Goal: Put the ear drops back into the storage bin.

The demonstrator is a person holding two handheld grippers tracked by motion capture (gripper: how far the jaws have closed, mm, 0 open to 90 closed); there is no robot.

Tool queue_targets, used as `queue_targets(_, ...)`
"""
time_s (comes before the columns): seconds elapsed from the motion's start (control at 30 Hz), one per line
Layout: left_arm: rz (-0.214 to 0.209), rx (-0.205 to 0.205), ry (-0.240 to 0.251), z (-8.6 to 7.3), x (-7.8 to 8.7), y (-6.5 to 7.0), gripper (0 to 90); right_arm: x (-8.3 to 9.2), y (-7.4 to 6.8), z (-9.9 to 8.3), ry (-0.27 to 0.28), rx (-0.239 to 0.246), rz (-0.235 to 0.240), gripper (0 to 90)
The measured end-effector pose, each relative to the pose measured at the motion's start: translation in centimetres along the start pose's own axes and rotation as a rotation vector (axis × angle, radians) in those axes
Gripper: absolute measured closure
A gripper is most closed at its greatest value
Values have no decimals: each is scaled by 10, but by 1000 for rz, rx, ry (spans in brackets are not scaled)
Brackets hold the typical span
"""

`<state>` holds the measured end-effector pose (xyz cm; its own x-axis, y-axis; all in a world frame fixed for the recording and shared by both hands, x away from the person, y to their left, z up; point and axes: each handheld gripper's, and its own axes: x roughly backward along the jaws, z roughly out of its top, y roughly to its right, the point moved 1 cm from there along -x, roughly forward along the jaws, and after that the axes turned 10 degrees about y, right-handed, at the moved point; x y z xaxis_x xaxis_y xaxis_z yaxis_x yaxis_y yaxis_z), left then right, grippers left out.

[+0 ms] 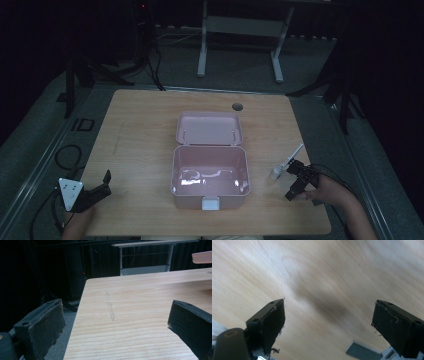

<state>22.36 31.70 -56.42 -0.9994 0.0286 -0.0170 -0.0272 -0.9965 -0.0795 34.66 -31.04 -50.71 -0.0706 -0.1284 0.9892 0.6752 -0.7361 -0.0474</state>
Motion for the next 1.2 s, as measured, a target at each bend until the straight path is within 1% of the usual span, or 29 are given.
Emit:
queue_targets(0.13, 0, 1, 0, 0, 0, 0, 10, 0, 2, 13, 24, -15, -23, 137)
queue_targets(0.2, -2, 1, 0, 0, 0, 0, 10, 1, 3, 20, 34, -21, -25, 155)
queue_targets(0.23, -2, 1, 0, 0, 0, 0, 10, 2, 4, 22, 40, -18, -23, 175)
queue_targets(0.33, -4, 1, -1, 0, -1, 0, 10, 3, 3, 28, 45, -9, -20, 188)
queue_targets(0.37, -4, 1, -1, 0, -1, 0, 10, 5, 3, 33, 61, -4, -11, 239)
queue_targets(0.4, -5, -1, -2, 0, -1, 0, 10, 5, 3, 35, 65, -1, -4, 260)
queue_targets(0.47, -6, -1, -1, 0, -1, 0, 10, 5, 3, 40, 69, 3, -8, 309)
queue_targets(0.5, -6, -1, -2, 0, -1, 0, 10, 5, 3, 40, 69, 3, -8, 309)
queue_targets(0.53, -5, -1, -2, 0, -1, 0, 10, 4, 3, 44, 67, 3, -11, 346)
queue_targets(0.6, -7, -1, -2, 0, -1, 0, 10, 2, 4, 48, 62, 3, -5, 359)
queue_targets(0.63, -8, -1, -2, 0, -1, 0, 10, 1, 4, 50, 62, 0, -3, 385)
queue_targets(0.7, -7, -1, -2, 0, -1, 0, 10, -1, 5, 53, 55, 4, 3, 390)
queue_targets(0.87, -11, -2, -2, 0, -1, 0, 10, -5, 6, 60, 46, 0, -4, 431)
queue_targets(0.9, -11, -3, -2, 0, -1, 0, 10, -8, 7, 63, 39, 3, -12, 457)
queue_targets(1.07, -12, -3, -2, 0, -1, 0, 10, -13, 7, 69, 5, 5, 11, 517)
queue_targets(1.13, -12, -2, -2, 0, -1, 0, 10, -14, 7, 70, -1, 10, 10, 529)
queue_targets(1.17, -11, -1, -2, 0, -1, 0, 10, -15, 6, 71, -13, 13, 18, 569)
queue_targets(1.2, -11, -1, -2, 0, -1, 0, 10, -15, 6, 72, -17, 15, 11, 576)
